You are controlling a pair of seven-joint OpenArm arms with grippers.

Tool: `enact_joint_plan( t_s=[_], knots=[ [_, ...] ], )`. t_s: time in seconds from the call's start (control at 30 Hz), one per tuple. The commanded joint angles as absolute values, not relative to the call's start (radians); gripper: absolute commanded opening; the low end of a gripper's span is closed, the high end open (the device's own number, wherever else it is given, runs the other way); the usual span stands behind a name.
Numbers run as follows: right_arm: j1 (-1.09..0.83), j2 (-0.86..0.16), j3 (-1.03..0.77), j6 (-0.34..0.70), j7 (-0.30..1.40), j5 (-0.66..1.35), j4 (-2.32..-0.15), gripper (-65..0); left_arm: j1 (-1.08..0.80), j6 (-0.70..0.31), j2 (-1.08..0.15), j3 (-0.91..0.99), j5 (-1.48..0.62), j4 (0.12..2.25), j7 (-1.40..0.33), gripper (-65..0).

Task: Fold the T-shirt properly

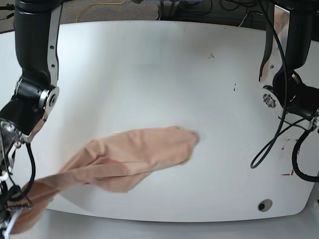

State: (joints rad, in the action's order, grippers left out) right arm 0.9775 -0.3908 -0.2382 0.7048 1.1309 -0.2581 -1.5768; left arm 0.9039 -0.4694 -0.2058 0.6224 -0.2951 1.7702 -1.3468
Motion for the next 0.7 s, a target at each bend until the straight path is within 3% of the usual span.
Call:
enact_joint_plan(
  t_s=[0.0, 0.37, 0.67],
  knots=[
    [0.874, -0.395, -0.275, 0.698, 1.133, -0.268, -1.67, -65.0, 0.88, -0.472, -0.214, 0.619, -0.311, 1.781, -1.325, -64.9],
    [0.455, -0.282, -0.4, 0.698, 1.125, -0.268, -1.9, -65.0, 0.615, -0.529, -0.216, 0.621, -0.358, 1.836, -1.322, -64.9],
    [0.354, -0.239, -0.42, 0.698, 1.087, -0.268, -1.933, -65.0, 0.473, -0.526, -0.15, 0.615, -0.437, 1.845, -1.322, -64.4]
  ],
)
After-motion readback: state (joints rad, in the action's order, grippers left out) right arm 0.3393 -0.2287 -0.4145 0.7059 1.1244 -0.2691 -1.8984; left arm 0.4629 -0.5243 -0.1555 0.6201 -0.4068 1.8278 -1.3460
